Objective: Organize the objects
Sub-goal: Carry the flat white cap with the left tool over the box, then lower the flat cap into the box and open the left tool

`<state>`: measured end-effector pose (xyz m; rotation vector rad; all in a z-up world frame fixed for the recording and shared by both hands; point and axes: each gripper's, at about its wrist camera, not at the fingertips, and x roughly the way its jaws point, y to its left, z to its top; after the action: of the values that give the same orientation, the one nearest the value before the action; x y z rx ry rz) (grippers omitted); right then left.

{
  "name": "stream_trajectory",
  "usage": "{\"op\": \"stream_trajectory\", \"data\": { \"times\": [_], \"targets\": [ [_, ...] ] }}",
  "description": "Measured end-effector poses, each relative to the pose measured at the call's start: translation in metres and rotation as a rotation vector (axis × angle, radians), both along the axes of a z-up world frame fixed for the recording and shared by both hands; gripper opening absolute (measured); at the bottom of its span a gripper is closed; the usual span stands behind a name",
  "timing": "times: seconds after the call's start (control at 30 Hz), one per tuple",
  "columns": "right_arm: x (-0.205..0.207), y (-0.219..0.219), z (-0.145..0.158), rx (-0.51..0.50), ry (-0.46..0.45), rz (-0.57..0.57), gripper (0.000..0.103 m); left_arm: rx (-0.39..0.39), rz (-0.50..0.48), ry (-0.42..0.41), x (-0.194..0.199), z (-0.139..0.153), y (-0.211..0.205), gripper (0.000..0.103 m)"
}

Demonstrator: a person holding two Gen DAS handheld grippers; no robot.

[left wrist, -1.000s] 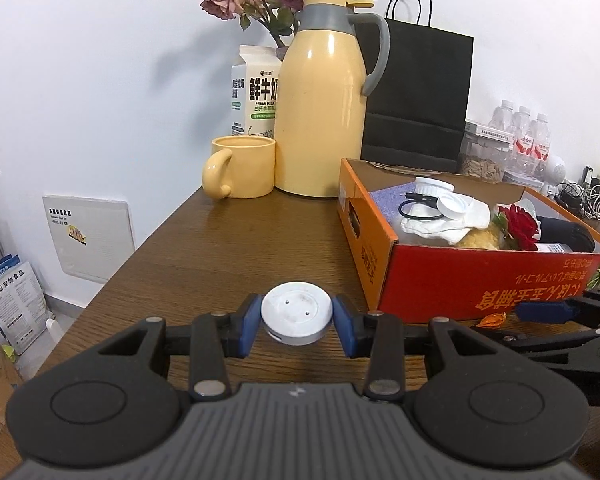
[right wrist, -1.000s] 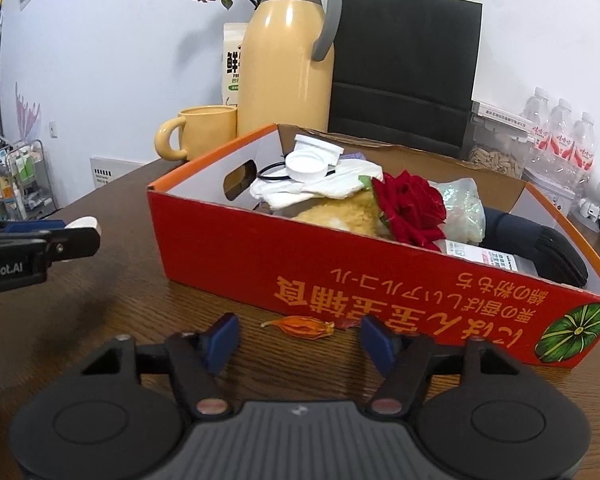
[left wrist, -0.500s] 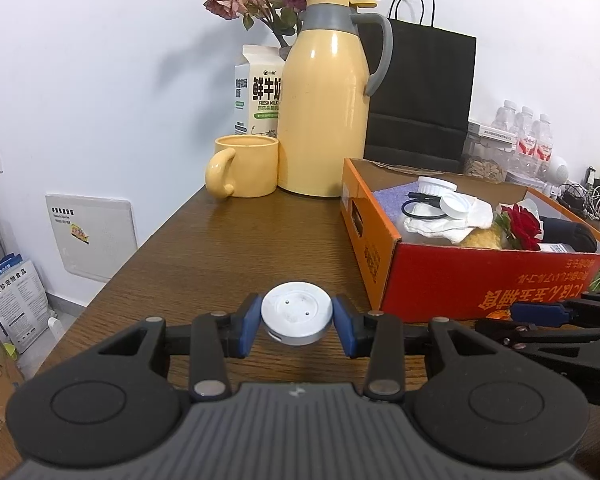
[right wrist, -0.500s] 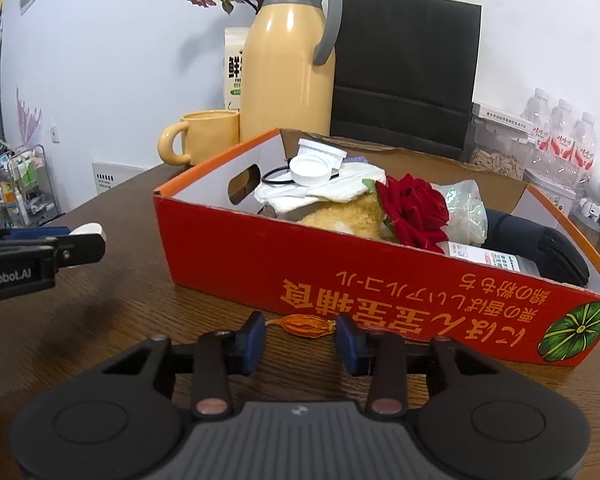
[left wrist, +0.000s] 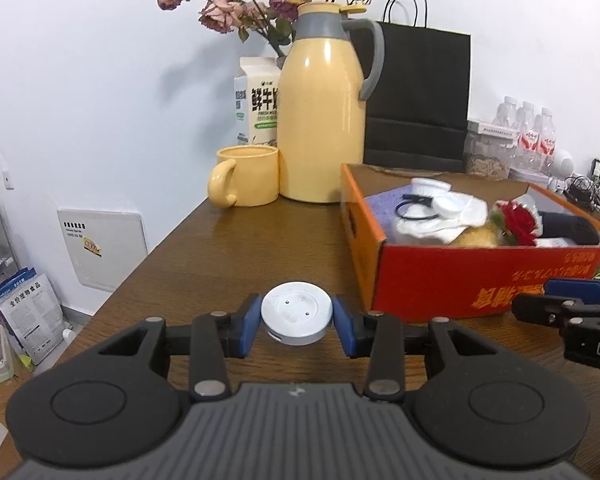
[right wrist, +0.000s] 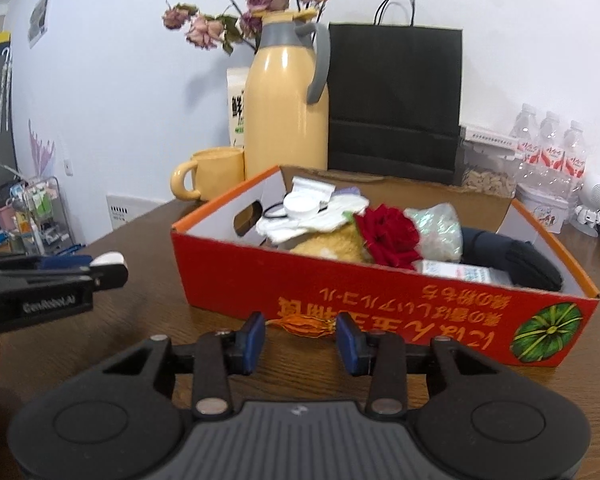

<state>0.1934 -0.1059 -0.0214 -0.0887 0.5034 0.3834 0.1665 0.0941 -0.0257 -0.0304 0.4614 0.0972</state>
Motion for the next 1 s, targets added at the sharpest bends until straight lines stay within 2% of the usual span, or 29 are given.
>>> {"op": "stream_trajectory", "data": {
  "times": [0.43,0.73,1.0],
  "targets": [
    [0.012,-0.048,0.031,0.018,-0.104,-0.055,0.038,0.009,-0.107,-0.075,0.024,0.035,-0.067,0.041],
    [0.046,-0.066,0.047,0.023,-0.151,-0.095,0.038,0.004,-0.140,-0.101,0.063,0.049,-0.098,0.041],
    [0.085,-0.067,0.052,0.021,-0.169,-0.109,0.038,-0.008,-0.144,-0.106,0.104,0.052,-0.109,0.041]
  ]
}}
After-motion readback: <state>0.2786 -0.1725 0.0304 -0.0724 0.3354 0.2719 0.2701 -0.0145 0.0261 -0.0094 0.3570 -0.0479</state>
